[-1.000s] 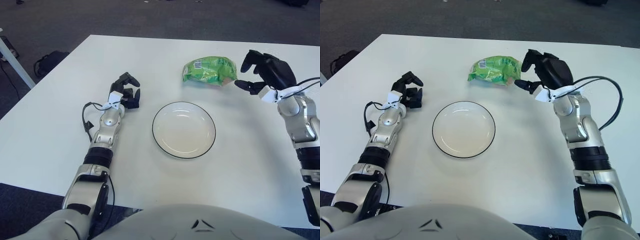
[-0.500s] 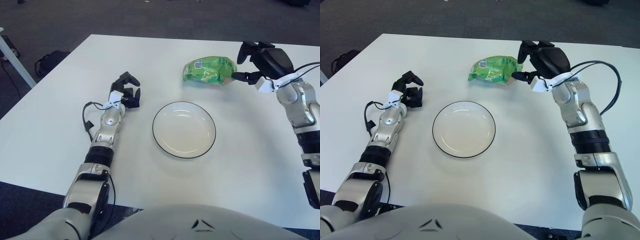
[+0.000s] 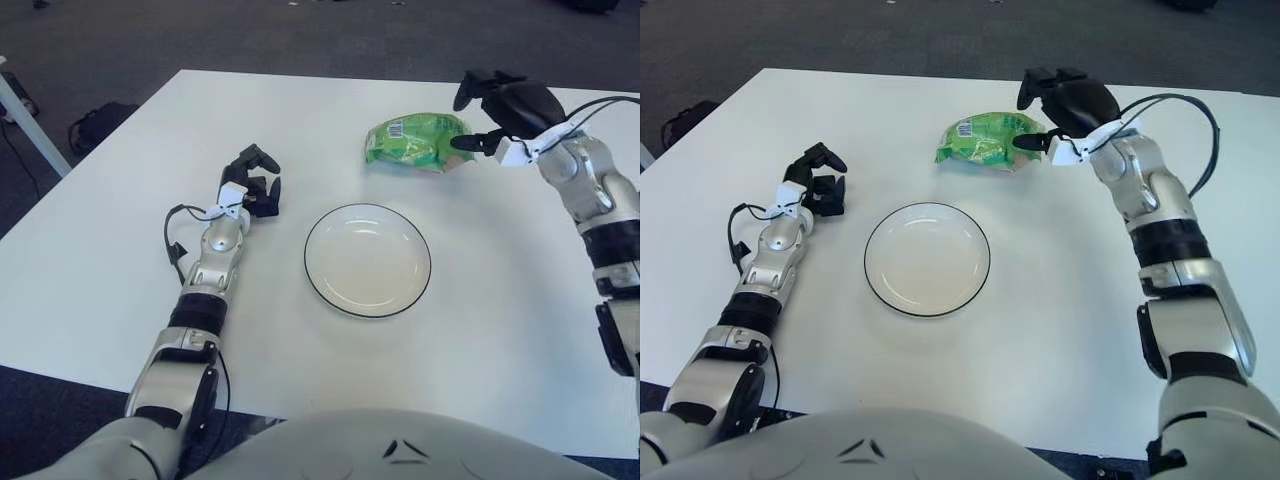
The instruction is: Put the snack into the plate.
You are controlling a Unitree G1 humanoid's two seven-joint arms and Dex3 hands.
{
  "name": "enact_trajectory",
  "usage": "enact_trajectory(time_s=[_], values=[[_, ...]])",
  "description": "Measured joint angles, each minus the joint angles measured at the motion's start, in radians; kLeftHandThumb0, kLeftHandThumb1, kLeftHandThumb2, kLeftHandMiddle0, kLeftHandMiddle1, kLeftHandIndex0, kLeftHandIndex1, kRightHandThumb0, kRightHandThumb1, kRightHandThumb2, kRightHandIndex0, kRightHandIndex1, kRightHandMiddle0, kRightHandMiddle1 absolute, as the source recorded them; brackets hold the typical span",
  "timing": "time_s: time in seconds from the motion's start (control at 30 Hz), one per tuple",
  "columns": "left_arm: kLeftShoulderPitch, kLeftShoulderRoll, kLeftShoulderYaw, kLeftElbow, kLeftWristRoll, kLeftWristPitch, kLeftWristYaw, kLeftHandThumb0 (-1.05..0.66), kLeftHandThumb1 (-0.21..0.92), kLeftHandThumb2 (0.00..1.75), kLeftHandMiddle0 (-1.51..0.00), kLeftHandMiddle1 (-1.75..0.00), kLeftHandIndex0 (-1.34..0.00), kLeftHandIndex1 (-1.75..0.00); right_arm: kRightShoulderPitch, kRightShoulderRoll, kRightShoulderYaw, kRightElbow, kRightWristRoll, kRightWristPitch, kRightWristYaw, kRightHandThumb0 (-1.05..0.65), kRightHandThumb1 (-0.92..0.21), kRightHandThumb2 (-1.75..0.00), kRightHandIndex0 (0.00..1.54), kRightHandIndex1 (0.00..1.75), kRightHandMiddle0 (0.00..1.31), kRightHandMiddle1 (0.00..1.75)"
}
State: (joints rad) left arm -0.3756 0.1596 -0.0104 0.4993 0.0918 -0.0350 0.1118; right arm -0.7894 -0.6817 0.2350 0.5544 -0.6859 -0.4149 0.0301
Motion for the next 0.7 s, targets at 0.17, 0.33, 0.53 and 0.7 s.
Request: enact_trajectory(time_s=[0.17, 0.33, 0.53, 0.7], values=[[0.000, -0.002, -0.004, 0.000, 0.002, 0.000, 0.004, -0.49, 0.28, 1.35, -1.33, -1.75, -0.64, -1.75, -0.054, 0.009, 0.034, 0.071, -0.004, -0.030, -0.001, -0.95, -0.92, -0.53, 0.00, 0.81, 0.00, 0.93], [-0.001, -0.001, -0.008, -0.002, 0.012, 0.003, 0.013, -0.49, 0.29, 1.34, -1.33, -1.75, -0.63, -1.75, -0.122, 0.035, 0.065, 0.178, -0.010, -0.043, -0.010, -0.96, -0.92, -0.61, 0.00, 0.58, 0.00, 0.79], [-0.001, -0.002, -0.014, -0.007, 0.031, 0.006, 0.026, -0.49, 0.30, 1.33, -1.34, -1.75, -0.62, -1.75, -0.191, 0.070, 0.105, 0.294, -0.015, -0.048, -0.034, -0.99, -0.92, -0.71, 0.00, 0.39, 0.00, 0.65], [0.000, -0.002, -0.017, -0.012, 0.039, 0.009, 0.030, -0.49, 0.30, 1.33, -1.34, -1.75, -0.62, -1.75, -0.218, 0.095, 0.134, 0.342, -0.021, -0.048, -0.045, -0.99, -0.92, -0.75, 0.00, 0.33, 0.00, 0.59]])
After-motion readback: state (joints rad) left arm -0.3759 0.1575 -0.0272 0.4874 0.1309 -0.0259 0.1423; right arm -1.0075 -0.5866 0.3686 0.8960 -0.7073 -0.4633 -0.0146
